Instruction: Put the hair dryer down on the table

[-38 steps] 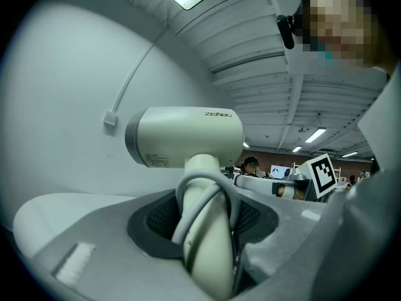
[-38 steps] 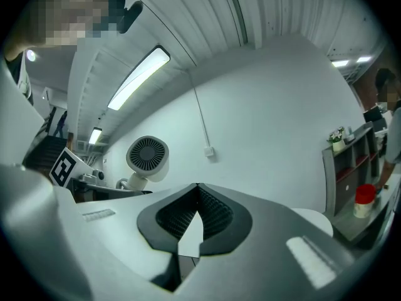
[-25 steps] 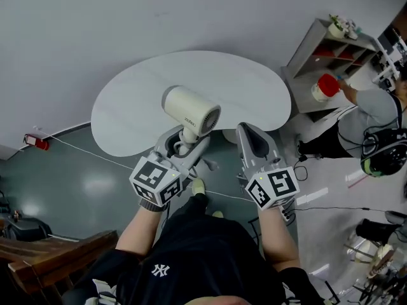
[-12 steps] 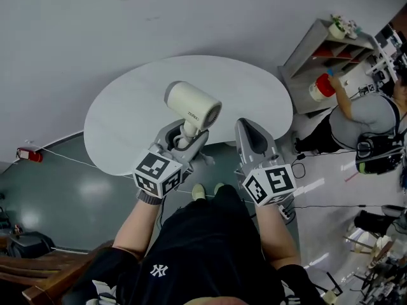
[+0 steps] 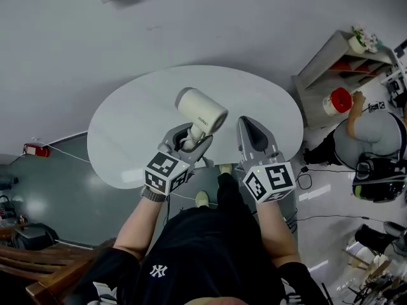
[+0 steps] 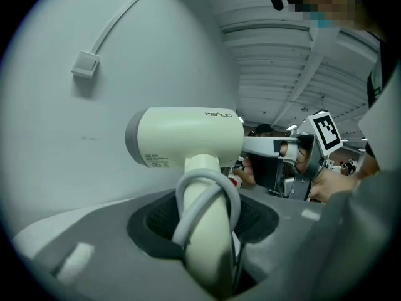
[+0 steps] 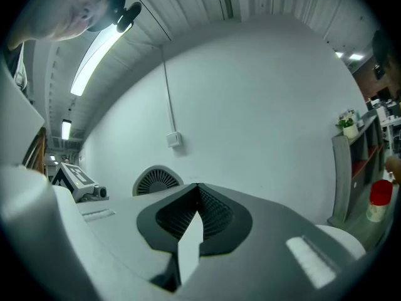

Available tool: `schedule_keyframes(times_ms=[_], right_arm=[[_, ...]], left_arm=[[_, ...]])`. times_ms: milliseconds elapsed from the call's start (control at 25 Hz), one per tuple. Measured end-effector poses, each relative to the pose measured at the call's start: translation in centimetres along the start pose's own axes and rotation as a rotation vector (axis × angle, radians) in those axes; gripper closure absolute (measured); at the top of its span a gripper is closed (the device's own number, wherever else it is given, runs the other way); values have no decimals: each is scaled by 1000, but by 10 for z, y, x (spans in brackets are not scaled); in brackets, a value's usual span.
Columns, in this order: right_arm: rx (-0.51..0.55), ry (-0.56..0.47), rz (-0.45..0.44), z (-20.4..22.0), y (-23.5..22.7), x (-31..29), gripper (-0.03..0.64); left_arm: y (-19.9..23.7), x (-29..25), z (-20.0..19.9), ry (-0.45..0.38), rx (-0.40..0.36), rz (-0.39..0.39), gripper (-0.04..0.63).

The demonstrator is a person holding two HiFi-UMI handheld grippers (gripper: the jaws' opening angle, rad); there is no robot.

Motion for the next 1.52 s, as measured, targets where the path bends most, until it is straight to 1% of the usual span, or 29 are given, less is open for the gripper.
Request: schedule_keyframes(times_ms=[160,440,560,680,760,960,1240,1360,1520], right_arm=[[-30,27,-11,4,-36,-35,597],[-83,120,11,40,-100,-79,597],[-108,151,22,56,-126,-93,597],[-127,173,29,69,-149,-107,597],[-134,187,33,78,-162,-116,596],[-149,221,40,102,-186,-137,595],[-174,264,32,129,-206,-156,595],[-187,276,37,139,-214,-160,595],[-210,289,46,148,-223,-161,595]], left_arm=[[30,-38,2,45,25,-26,384],[73,-108,36,177,42,-52,384],[88,-138,52,234,33,-52,384],[104,-167,66,275,5,-49,384],[112,-184,74,302,0,-40,384],[126,-218,92,362,-1,-17,384],[138,-254,115,447,2,10,384],[142,-267,129,495,7,15,384],[145,-281,145,566,-9,26,384]])
Point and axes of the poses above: the fingertips, and each gripper's own axes: x backward along the fingers, y to its left, z out of its underside, the point moved 1 cm from there along x, backward along the fingers, and after that the axes turned 3 degrees about -z, right-handed, at the moved point
